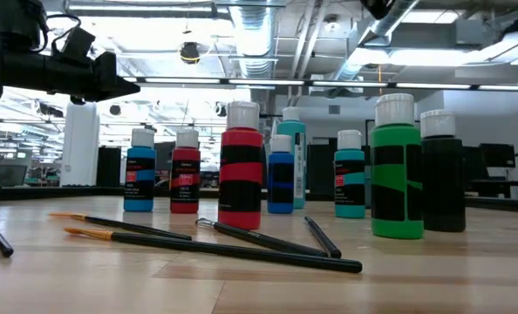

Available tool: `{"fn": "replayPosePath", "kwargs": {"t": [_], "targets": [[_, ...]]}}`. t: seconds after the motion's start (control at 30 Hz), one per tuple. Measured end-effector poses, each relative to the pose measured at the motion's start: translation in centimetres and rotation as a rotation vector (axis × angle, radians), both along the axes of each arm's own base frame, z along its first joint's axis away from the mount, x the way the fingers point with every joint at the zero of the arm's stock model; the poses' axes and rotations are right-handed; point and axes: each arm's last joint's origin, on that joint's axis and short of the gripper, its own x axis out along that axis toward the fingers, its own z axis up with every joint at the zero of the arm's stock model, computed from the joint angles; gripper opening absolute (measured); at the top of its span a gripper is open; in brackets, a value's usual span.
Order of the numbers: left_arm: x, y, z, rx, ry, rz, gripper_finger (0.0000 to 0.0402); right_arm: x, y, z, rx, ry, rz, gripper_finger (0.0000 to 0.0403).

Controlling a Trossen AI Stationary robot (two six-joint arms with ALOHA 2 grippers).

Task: Pick & Place Paint Supplies
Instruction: Put the large blue paint bottle into the blue bin

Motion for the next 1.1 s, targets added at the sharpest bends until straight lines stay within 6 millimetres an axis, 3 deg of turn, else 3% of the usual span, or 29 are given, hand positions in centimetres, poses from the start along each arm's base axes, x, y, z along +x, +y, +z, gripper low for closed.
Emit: {"fn": "replayPosePath", "kwargs": {"t": [0.13,0.33,0.57,0.8,1.1], "targets": [[0.0,0.0,0.0,0.000,0.000,0.000,0.0008,0.6,-1.4,-1.3,-0.116,0.118,-0.104,0.0154],[0.0,0.0,0.0,0.000,-0.001,0.000,0.0008,2.3,-4.1,-2.8,-0.257,0.176,-0.210,0.0246],[0.0,0.0,0.0,0.000,-0.001,0.000,0.0008,4.0,-7.8,-3.9,-0.297,0.186,-0.298,0.0327],[0.0,0.0,0.0,0.001,-0.002,0.000,0.0008,5.5,-10.9,-4.8,-0.241,0.144,-0.335,0.0345],[0.0,0.0,0.1,0.003,-0.005,0.000,0.0008,7.4,-11.5,-6.9,-0.178,0.155,-0.271,0.0338]]}}
